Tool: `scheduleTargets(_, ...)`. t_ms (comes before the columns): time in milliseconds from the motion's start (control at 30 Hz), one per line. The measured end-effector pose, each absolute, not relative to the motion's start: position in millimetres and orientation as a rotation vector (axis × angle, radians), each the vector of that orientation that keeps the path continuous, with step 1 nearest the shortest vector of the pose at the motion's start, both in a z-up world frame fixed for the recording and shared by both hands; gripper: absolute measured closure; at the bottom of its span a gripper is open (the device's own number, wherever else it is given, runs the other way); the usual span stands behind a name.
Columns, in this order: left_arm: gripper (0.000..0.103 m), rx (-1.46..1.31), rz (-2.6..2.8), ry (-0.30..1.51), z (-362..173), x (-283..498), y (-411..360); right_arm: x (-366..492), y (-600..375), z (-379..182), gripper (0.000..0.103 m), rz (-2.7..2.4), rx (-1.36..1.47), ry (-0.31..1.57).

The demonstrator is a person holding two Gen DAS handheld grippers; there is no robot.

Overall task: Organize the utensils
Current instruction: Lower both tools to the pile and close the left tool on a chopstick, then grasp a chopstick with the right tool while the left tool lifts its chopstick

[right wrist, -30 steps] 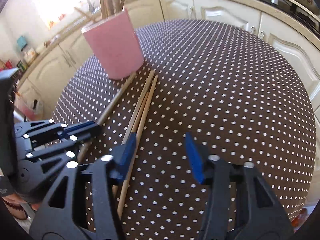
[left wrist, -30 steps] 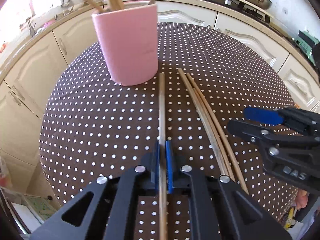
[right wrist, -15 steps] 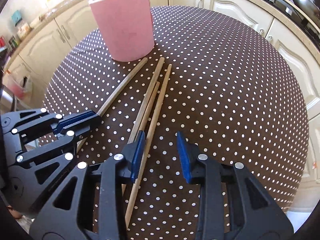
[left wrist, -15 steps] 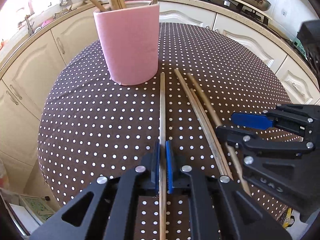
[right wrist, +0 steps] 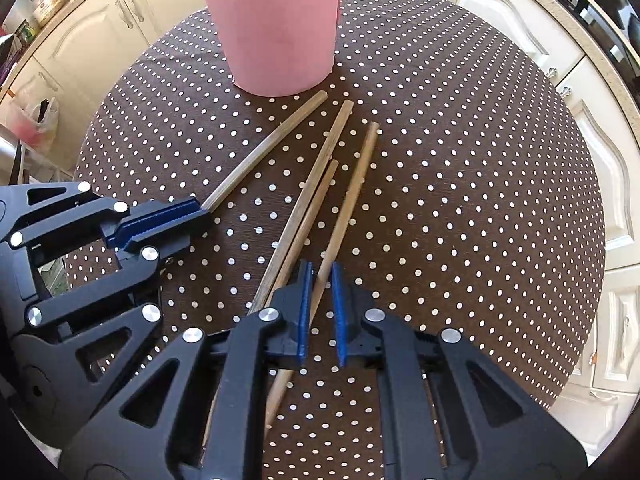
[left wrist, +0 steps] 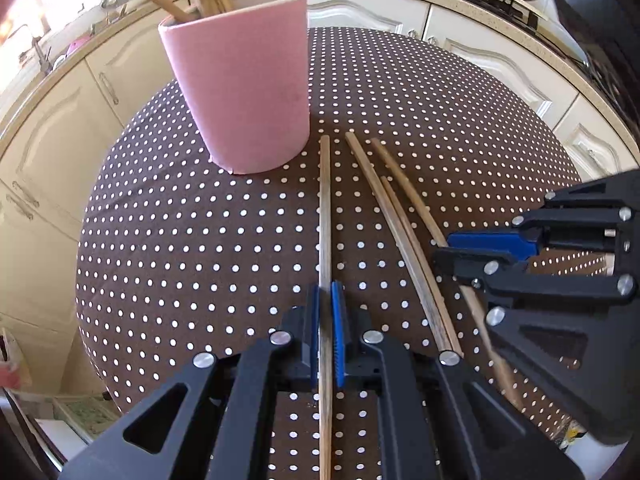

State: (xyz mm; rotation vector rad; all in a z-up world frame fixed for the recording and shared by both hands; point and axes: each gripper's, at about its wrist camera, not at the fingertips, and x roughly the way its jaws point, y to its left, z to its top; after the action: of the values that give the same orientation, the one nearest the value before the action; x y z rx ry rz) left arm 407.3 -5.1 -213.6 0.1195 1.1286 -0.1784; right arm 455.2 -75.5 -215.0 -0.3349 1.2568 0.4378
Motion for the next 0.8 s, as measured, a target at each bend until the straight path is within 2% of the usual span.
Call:
scheduleTargets(567,0.097,0.080,-0.169,1.038,-216,383,-2,436,-122,-213,0.097,0.483,-0.222,1.127)
scheduleTargets(800,0.097,0.044,-0.209,0.945,-194,361,2,418,-155,-182,0.097,0.524,-0.129,1.009)
